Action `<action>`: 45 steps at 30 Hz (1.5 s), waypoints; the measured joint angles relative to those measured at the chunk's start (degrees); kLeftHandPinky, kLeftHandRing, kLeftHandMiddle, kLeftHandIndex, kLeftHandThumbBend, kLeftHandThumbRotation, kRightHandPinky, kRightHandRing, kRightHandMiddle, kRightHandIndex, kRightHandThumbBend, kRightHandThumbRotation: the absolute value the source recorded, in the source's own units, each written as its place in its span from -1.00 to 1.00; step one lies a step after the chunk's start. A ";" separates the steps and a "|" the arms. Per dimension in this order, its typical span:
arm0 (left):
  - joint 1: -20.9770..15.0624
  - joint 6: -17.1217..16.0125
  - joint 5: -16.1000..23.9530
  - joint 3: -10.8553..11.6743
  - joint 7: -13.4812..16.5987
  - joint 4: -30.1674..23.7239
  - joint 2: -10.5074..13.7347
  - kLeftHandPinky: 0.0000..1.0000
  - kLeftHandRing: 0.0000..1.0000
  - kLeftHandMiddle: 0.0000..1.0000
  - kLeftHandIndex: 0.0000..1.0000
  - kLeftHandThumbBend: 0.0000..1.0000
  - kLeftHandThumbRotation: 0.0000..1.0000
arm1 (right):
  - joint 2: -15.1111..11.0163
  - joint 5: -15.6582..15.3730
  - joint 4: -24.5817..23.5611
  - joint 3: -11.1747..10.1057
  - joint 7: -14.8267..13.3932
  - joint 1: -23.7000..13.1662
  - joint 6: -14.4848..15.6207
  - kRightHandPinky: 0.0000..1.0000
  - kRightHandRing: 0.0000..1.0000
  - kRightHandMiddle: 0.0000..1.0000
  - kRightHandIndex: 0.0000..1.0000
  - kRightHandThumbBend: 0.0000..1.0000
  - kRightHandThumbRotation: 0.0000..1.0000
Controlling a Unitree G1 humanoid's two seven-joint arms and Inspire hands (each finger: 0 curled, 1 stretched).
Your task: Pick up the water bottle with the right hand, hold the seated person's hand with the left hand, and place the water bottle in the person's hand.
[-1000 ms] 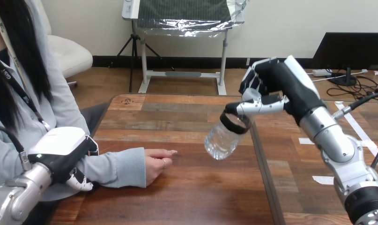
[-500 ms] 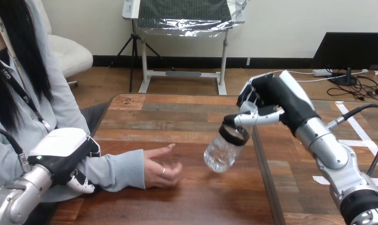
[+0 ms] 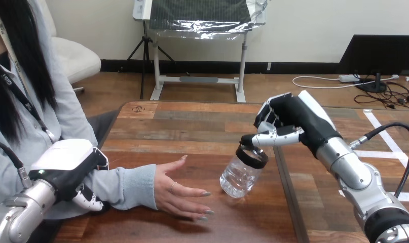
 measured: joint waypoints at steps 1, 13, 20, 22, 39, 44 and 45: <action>0.05 0.01 -0.18 0.05 -0.12 -0.15 0.00 -0.51 -0.43 -0.31 -0.33 0.75 -1.00 | 0.03 -0.27 0.23 0.06 -0.17 -0.04 0.00 -0.68 -0.59 -0.43 -0.41 0.39 -1.00; 0.19 0.21 -1.00 0.46 -1.87 -2.08 0.01 -0.53 -0.44 -0.31 -0.31 0.78 -1.00 | 0.88 -1.21 2.59 0.08 -1.41 -1.70 -0.08 -0.68 -0.57 -0.42 -0.40 0.39 -1.00; 0.23 0.22 -1.18 0.58 -2.48 -3.51 0.01 -0.56 -0.46 -0.32 -0.31 0.73 -1.00 | 1.46 -1.35 3.28 0.09 -1.41 -2.48 -0.08 -0.67 -0.57 -0.42 -0.41 0.40 -1.00; 0.23 0.19 -1.32 0.61 -2.58 -3.80 0.00 -0.56 -0.46 -0.33 -0.32 0.73 -1.00 | 1.67 -1.35 3.49 0.09 -1.41 -2.69 -0.08 -0.67 -0.57 -0.43 -0.41 0.40 -1.00; 0.10 0.06 -1.60 1.41 -2.64 -5.97 -0.33 -0.57 -0.46 -0.32 -0.32 0.73 -1.00 | 4.04 -2.45 4.55 0.43 -1.63 -4.12 -0.07 -0.70 -0.60 -0.45 -0.40 0.40 -1.00; -0.10 0.06 -2.37 1.48 -2.76 -6.03 -0.52 -0.57 -0.46 -0.33 -0.32 0.72 -1.00 | 4.79 -2.49 4.55 0.76 -1.62 -4.46 -0.08 -0.70 -0.60 -0.45 -0.41 0.40 -1.00; -0.14 0.06 -2.48 1.48 -2.80 -6.04 -0.54 -0.57 -0.46 -0.33 -0.32 0.71 -1.00 | 5.01 -2.49 4.55 0.80 -1.62 -4.54 -0.08 -0.70 -0.60 -0.45 -0.41 0.40 -1.00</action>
